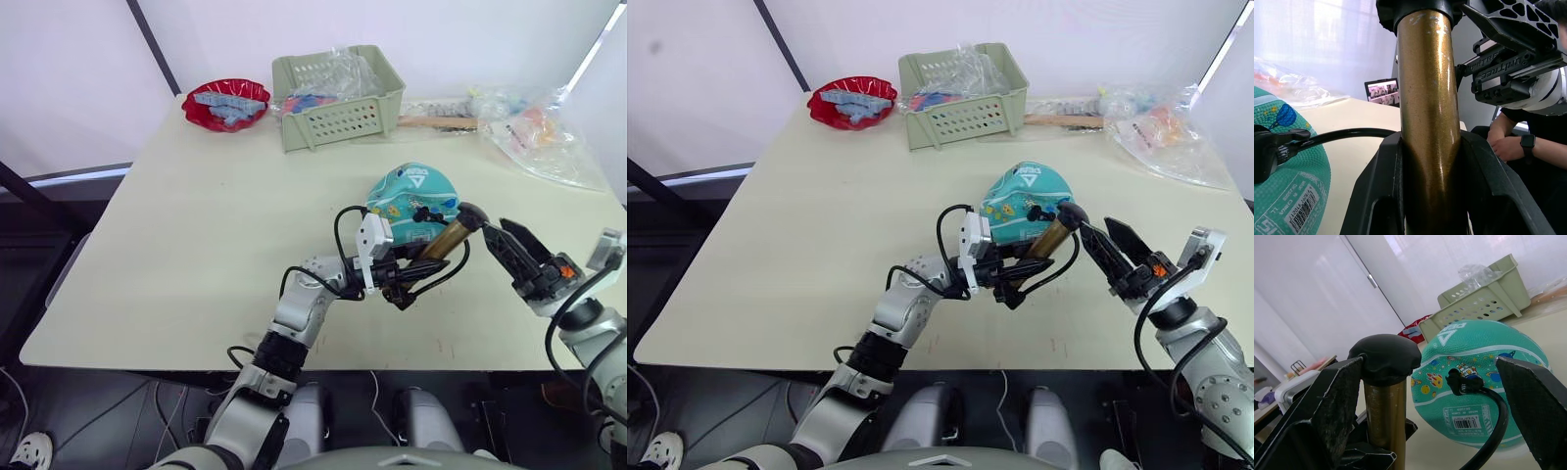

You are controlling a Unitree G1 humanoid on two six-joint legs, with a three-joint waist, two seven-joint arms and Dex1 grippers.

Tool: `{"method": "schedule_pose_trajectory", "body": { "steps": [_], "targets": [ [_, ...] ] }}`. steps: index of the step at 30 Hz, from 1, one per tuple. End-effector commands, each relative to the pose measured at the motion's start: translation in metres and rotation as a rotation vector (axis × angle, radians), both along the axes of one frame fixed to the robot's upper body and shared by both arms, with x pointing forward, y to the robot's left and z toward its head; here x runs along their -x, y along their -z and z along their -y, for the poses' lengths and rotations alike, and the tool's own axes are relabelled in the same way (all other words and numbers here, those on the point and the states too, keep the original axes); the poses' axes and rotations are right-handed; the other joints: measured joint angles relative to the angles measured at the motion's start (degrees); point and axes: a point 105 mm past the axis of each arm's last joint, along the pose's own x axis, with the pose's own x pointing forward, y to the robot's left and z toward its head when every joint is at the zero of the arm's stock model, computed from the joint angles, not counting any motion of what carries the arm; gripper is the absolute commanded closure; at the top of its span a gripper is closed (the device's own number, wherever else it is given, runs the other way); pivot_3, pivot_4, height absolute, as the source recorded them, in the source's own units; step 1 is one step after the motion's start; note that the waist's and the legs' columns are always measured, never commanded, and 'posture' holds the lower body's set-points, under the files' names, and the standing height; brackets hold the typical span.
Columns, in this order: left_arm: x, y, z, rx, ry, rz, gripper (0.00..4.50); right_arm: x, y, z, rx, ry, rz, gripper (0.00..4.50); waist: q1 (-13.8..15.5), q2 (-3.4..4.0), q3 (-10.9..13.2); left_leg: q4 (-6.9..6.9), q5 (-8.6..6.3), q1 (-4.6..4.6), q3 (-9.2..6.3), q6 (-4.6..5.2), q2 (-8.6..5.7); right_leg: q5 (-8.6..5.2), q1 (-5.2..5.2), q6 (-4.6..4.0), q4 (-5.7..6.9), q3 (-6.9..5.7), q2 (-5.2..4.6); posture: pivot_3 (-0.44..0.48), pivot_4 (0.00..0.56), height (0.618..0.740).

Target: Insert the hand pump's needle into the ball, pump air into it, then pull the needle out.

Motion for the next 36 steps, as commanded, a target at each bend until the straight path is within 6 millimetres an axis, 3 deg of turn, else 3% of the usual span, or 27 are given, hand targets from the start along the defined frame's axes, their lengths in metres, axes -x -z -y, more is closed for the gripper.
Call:
{"method": "schedule_pose_trajectory", "body": {
  "steps": [1,14,36],
  "targets": [
    [0.010,-0.005,0.011,-0.001,0.057,0.030,3.48,0.008,-0.021,-0.014,-0.013,-0.092,0.082,0.00,0.00,0.00,0.00,0.00,0.00,0.00,0.00,0.00,0.00,0.00,0.00,0.00,0.00,0.00,0.00,0.000,0.150,0.738],
    [0.003,-0.007,0.010,0.022,0.023,0.009,3.48,0.013,-0.020,0.007,-0.014,-0.079,0.087,0.00,0.01,-0.01,0.01,0.00,0.00,-0.01,-0.01,0.00,0.00,-0.02,0.00,-0.04,-0.01,0.00,0.00,0.000,0.150,0.738],
    [0.009,-0.003,0.016,0.013,0.055,0.019,3.48,-0.002,-0.015,-0.014,0.010,-0.109,0.036,0.00,0.01,-0.02,0.01,-0.01,0.00,-0.01,-0.02,0.00,0.01,-0.11,0.00,-0.19,-0.01,-0.01,0.00,0.000,0.150,0.738]
  ]
}}
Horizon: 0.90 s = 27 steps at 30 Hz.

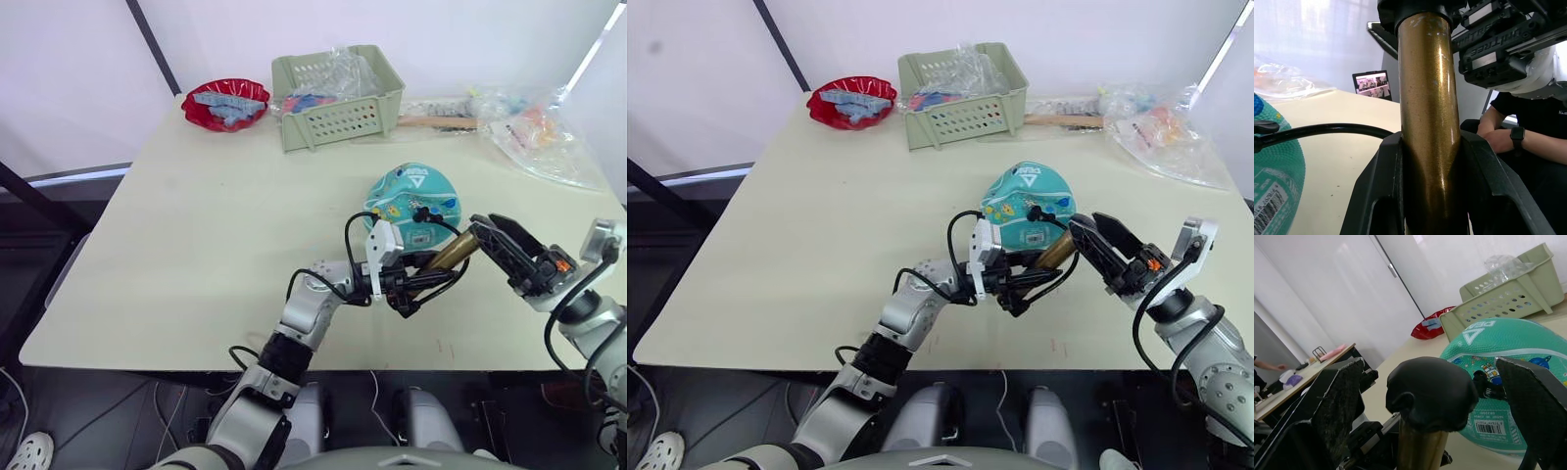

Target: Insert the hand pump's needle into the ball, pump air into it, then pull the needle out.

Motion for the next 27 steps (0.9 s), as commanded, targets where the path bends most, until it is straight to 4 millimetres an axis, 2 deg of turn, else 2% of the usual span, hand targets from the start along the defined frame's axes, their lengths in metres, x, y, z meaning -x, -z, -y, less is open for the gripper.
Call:
{"method": "schedule_pose_trajectory", "body": {
  "steps": [1,15,27],
  "targets": [
    [0.002,-0.009,0.005,0.030,0.018,0.037,3.48,0.001,-0.008,-0.003,-0.012,-0.012,0.023,0.00,0.00,0.00,0.00,0.00,0.00,0.00,0.00,0.00,0.00,0.00,0.00,0.00,0.00,0.00,0.00,0.000,0.150,0.738],
    [0.001,-0.006,0.006,0.019,0.019,0.038,3.48,0.002,-0.008,-0.014,-0.035,-0.062,0.024,0.00,-0.01,-0.01,0.00,0.00,0.00,0.00,0.00,0.00,0.00,0.00,0.00,0.00,-0.01,0.00,0.00,0.000,0.150,0.738],
    [0.001,-0.002,0.007,0.011,0.016,0.025,3.48,0.004,-0.011,-0.015,-0.036,-0.069,0.033,0.00,-0.01,0.00,0.00,-0.01,0.00,-0.01,0.00,0.00,0.01,0.00,0.00,0.00,-0.01,-0.01,0.00,0.000,0.150,0.738]
  ]
}}
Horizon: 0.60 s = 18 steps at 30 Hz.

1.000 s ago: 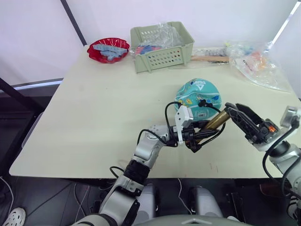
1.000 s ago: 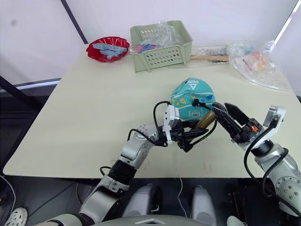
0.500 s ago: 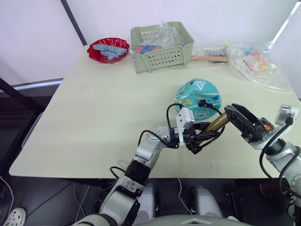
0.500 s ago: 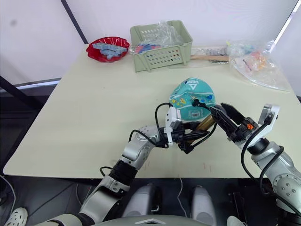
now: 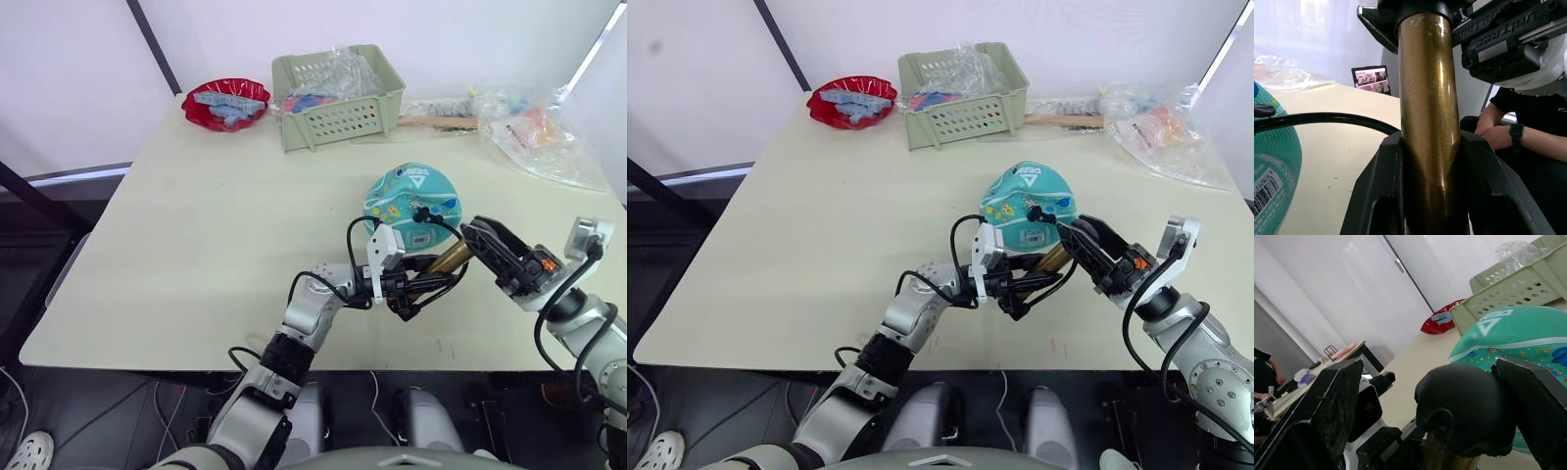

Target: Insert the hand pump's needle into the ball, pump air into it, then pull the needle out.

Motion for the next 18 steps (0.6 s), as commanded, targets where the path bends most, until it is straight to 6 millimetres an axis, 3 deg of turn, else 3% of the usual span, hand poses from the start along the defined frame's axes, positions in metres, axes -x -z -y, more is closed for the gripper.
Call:
{"method": "schedule_pose_trajectory", "body": {
  "steps": [1,2,4,9,18],
  "targets": [
    [0.0018,-0.0107,0.0068,0.023,0.018,0.044,3.48,0.0047,-0.0132,-0.0040,-0.005,-0.024,0.056,0.00,0.00,0.00,0.00,0.00,0.00,0.00,0.00,0.00,0.00,0.00,0.00,0.00,0.00,0.00,0.00,0.000,0.150,0.738],
    [0.0015,-0.0108,0.0071,0.023,0.018,0.044,3.48,0.0043,-0.0131,-0.0037,-0.005,-0.021,0.055,0.00,0.00,0.00,0.00,0.00,0.00,0.00,0.00,0.00,0.00,0.00,0.00,0.00,0.00,0.00,0.00,0.000,0.150,0.738],
    [0.0007,-0.0109,0.0075,0.024,0.017,0.042,3.48,0.0039,-0.0120,-0.0033,-0.002,-0.018,0.053,0.52,0.00,0.00,0.00,0.00,0.00,0.00,0.00,0.00,0.00,0.00,0.00,0.00,0.00,0.00,0.00,0.000,0.150,0.738],
    [0.0000,-0.0107,0.0076,0.022,0.018,0.046,3.48,0.0026,-0.0100,-0.0016,0.004,-0.010,0.048,2.56,0.01,0.00,0.00,0.00,0.00,-0.01,0.00,0.00,0.00,0.00,0.00,0.00,-0.01,0.00,0.00,0.000,0.150,0.738],
    [-0.0016,-0.0104,0.0080,0.022,0.017,0.050,3.48,0.0000,-0.0082,-0.0014,0.012,-0.006,0.045,2.71,0.00,0.00,0.00,-0.01,0.00,-0.01,0.00,0.00,0.00,0.00,0.00,0.00,-0.02,-0.01,0.00,0.000,0.150,0.738]
  ]
}}
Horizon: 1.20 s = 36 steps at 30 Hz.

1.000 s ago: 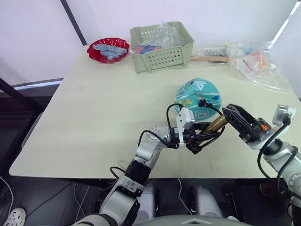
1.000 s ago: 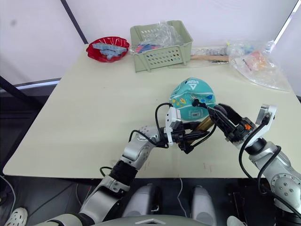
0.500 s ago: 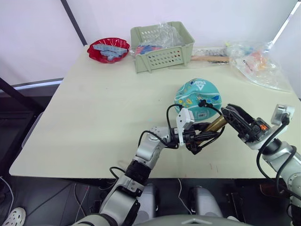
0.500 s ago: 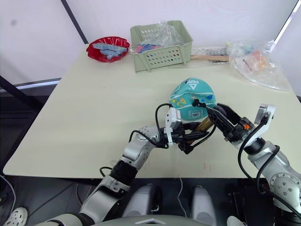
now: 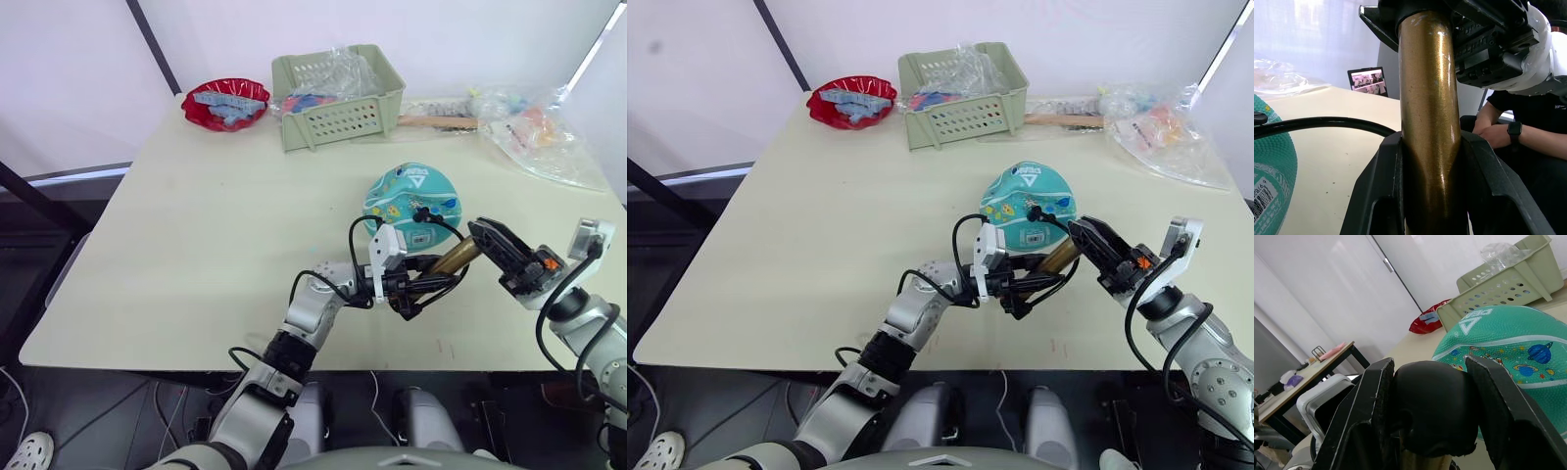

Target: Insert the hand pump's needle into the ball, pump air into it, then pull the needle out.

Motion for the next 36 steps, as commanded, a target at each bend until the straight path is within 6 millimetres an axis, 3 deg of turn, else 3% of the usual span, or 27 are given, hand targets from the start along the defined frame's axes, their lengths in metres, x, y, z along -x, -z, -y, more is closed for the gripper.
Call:
{"method": "schedule_pose_trajectory", "body": {
  "steps": [1,5,6,8,11,13,21,26,29,36],
  "targets": [
    [0.000,-0.009,0.005,0.025,0.003,0.023,3.48,0.004,-0.013,-0.009,-0.005,-0.048,0.062,2.71,0.00,0.00,0.00,0.00,0.00,0.00,0.00,0.00,0.00,0.00,0.00,0.00,0.00,0.00,0.00,0.000,0.150,0.738],
    [-0.001,-0.008,0.004,0.021,-0.002,0.011,3.48,0.002,-0.017,-0.007,0.004,-0.035,0.077,2.71,0.00,0.00,0.00,0.00,0.00,0.00,0.00,0.00,0.00,0.00,0.00,0.00,0.00,0.00,0.00,0.000,0.150,0.738],
    [-0.002,-0.008,0.003,0.021,-0.004,0.012,2.68,0.001,-0.019,-0.006,0.009,-0.033,0.086,2.71,0.00,0.00,0.00,0.00,0.00,0.00,0.00,0.00,0.00,0.00,0.00,0.00,0.00,0.00,0.00,0.000,0.150,0.738],
    [-0.002,-0.009,0.001,0.025,-0.005,0.012,2.07,0.001,-0.021,-0.004,0.024,-0.027,0.097,2.71,-0.01,0.00,0.00,0.00,0.00,0.00,0.00,0.00,0.00,0.00,0.00,0.00,0.00,0.00,0.00,0.000,0.150,0.738],
    [-0.002,-0.011,-0.001,0.021,0.006,0.021,0.57,0.003,-0.025,-0.003,0.053,-0.035,0.124,2.71,0.01,0.00,0.00,0.00,0.00,-0.01,0.00,0.00,0.00,0.00,-0.01,0.00,0.00,0.00,0.00,0.000,0.150,0.738],
    [0.001,-0.012,-0.004,0.001,0.037,0.032,0.04,0.004,-0.028,-0.005,0.101,-0.051,0.155,2.71,-0.01,0.00,0.00,-0.01,0.00,-0.02,-0.01,0.00,0.00,0.00,-0.01,0.00,-0.02,-0.01,0.00,0.000,0.150,0.738],
    [0.007,-0.012,-0.023,-0.118,0.134,0.070,0.04,0.009,-0.039,-0.012,0.256,-0.119,0.268,2.71,-0.04,-0.01,0.02,-0.02,0.00,-0.08,0.00,0.00,0.01,0.00,-0.09,0.00,-0.01,-0.01,0.02,0.000,0.150,0.738],
    [0.003,0.007,-0.039,-0.328,0.143,0.088,0.04,0.015,-0.049,-0.023,0.361,-0.202,0.346,2.71,-0.03,-0.01,0.03,-0.03,0.00,-0.08,0.00,0.00,0.01,0.00,-0.10,0.00,-0.01,-0.01,0.03,0.000,0.150,0.738],
    [-0.002,0.024,-0.040,-0.424,0.124,0.082,0.04,0.018,-0.053,-0.030,0.396,-0.255,0.375,2.71,0.01,-0.03,0.04,-0.03,0.00,-0.08,0.00,0.00,0.01,0.00,-0.09,0.01,-0.01,-0.01,0.03,0.000,0.150,0.738],
    [-0.006,0.028,-0.031,-0.423,0.106,0.071,0.04,0.019,-0.053,-0.039,0.450,-0.305,0.397,2.71,0.01,-0.10,0.08,-0.03,0.00,-0.25,-0.02,0.00,0.01,0.12,-0.21,0.22,-0.07,-0.04,0.03,0.000,0.150,0.738]
  ]
}}
